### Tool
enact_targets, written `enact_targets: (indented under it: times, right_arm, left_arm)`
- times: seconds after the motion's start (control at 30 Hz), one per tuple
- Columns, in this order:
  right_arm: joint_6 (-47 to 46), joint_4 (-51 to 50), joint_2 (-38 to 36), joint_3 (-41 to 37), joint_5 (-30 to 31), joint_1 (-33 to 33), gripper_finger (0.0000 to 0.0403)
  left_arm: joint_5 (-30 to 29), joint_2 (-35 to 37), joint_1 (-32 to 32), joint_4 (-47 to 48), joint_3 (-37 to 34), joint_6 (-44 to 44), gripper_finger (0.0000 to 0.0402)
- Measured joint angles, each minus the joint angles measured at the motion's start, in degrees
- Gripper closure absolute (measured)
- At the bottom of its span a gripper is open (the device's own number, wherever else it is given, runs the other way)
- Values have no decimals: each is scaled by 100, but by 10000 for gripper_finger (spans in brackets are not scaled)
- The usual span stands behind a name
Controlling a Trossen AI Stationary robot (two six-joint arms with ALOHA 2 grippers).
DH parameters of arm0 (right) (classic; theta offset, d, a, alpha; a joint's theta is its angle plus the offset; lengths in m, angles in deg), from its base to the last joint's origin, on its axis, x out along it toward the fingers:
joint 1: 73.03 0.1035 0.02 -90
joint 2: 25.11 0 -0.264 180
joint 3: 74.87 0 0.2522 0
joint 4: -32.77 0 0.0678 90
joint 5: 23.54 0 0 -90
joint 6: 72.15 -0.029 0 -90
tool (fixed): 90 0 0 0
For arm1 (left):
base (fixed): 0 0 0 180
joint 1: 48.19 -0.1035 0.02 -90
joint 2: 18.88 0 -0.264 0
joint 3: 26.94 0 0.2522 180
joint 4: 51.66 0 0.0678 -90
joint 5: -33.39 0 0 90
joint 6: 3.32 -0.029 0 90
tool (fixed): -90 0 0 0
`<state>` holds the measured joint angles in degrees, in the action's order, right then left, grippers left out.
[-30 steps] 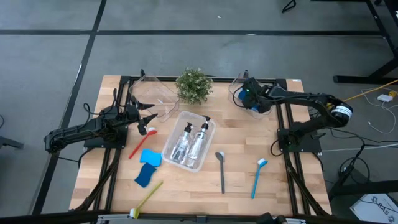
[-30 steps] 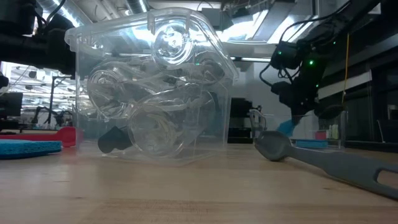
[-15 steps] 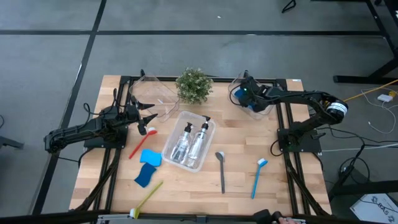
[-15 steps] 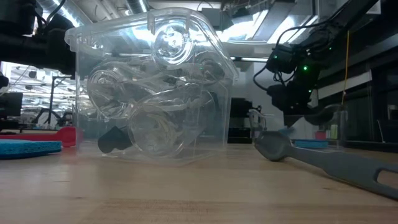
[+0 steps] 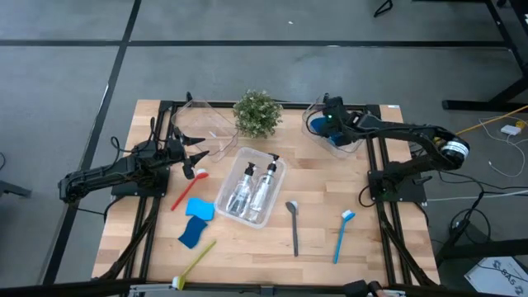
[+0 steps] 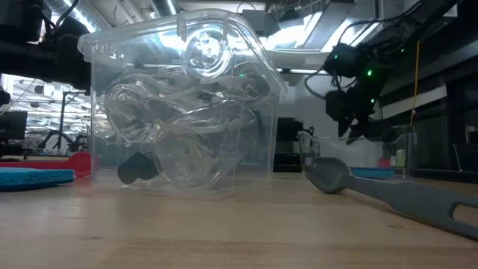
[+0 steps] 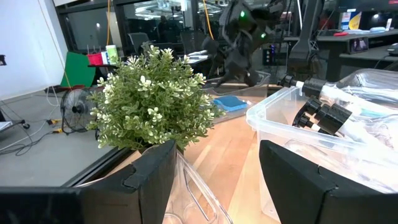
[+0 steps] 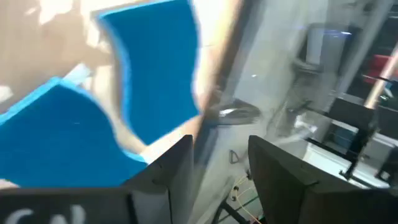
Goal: Pick & Place Kitchen Sink Supplies
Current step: Adjust the white bin
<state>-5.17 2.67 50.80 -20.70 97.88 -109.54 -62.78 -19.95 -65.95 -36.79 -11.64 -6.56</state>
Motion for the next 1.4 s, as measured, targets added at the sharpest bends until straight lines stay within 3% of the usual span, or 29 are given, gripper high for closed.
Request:
enact_targets:
  times: [0.43,0.67,0.97,1.17,1.4]
  right_arm:
    - [-1428,193,-1809,0,-312,566,247]
    - [-3036,196,-2333,0,-1443,1238,247]
    - [-5135,194,-2328,0,-2203,2627,247]
    - [-5971,443,-2143,0,-2207,3785,256]
    - [-6859,1445,-1497,0,-2204,5034,280]
  left_arm:
    - [0,1,-2,2,0,0,176]
    - [0,0,-2,1,0,-2,176]
    - [0,1,-2,0,0,-2,176]
    - [0,-1,-2,0,0,0,176]
    - [1,0,-2,2,0,-2,176]
